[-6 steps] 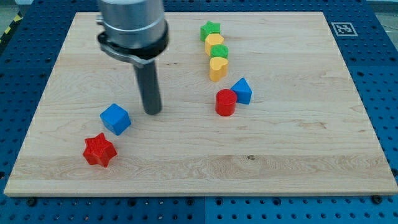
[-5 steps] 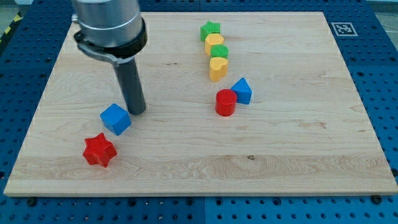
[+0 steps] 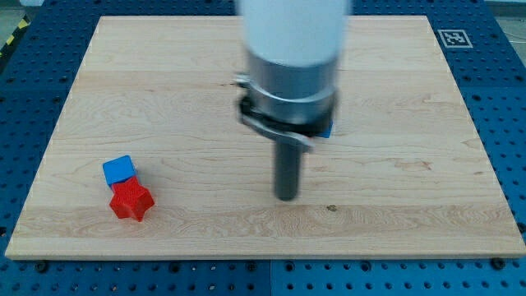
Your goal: Move the red circle away from the blue triangle
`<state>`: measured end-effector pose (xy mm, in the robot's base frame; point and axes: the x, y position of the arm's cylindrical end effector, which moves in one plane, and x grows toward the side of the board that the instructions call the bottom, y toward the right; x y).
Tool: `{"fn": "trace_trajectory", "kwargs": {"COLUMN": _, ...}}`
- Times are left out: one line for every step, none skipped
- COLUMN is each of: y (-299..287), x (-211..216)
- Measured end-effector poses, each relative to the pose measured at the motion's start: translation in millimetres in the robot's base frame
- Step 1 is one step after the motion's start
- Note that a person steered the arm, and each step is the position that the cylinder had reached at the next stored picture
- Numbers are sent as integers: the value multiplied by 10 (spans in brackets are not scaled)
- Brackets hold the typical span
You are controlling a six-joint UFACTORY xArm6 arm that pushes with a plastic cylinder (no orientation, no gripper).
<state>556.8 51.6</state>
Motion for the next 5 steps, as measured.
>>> {"fn": "trace_trajectory", "kwargs": {"y": 683, "x": -340}}
{"fn": "trace_trajectory", "kwargs": {"y": 688, "x": -785}}
{"fn": "trace_trajectory", "kwargs": {"y": 29, "x": -887}}
{"fn": "trace_trajectory", "kwargs": {"y": -771, "x": -902}}
{"fn": "trace_trajectory", "kwargs": {"y": -1088, "x": -902}}
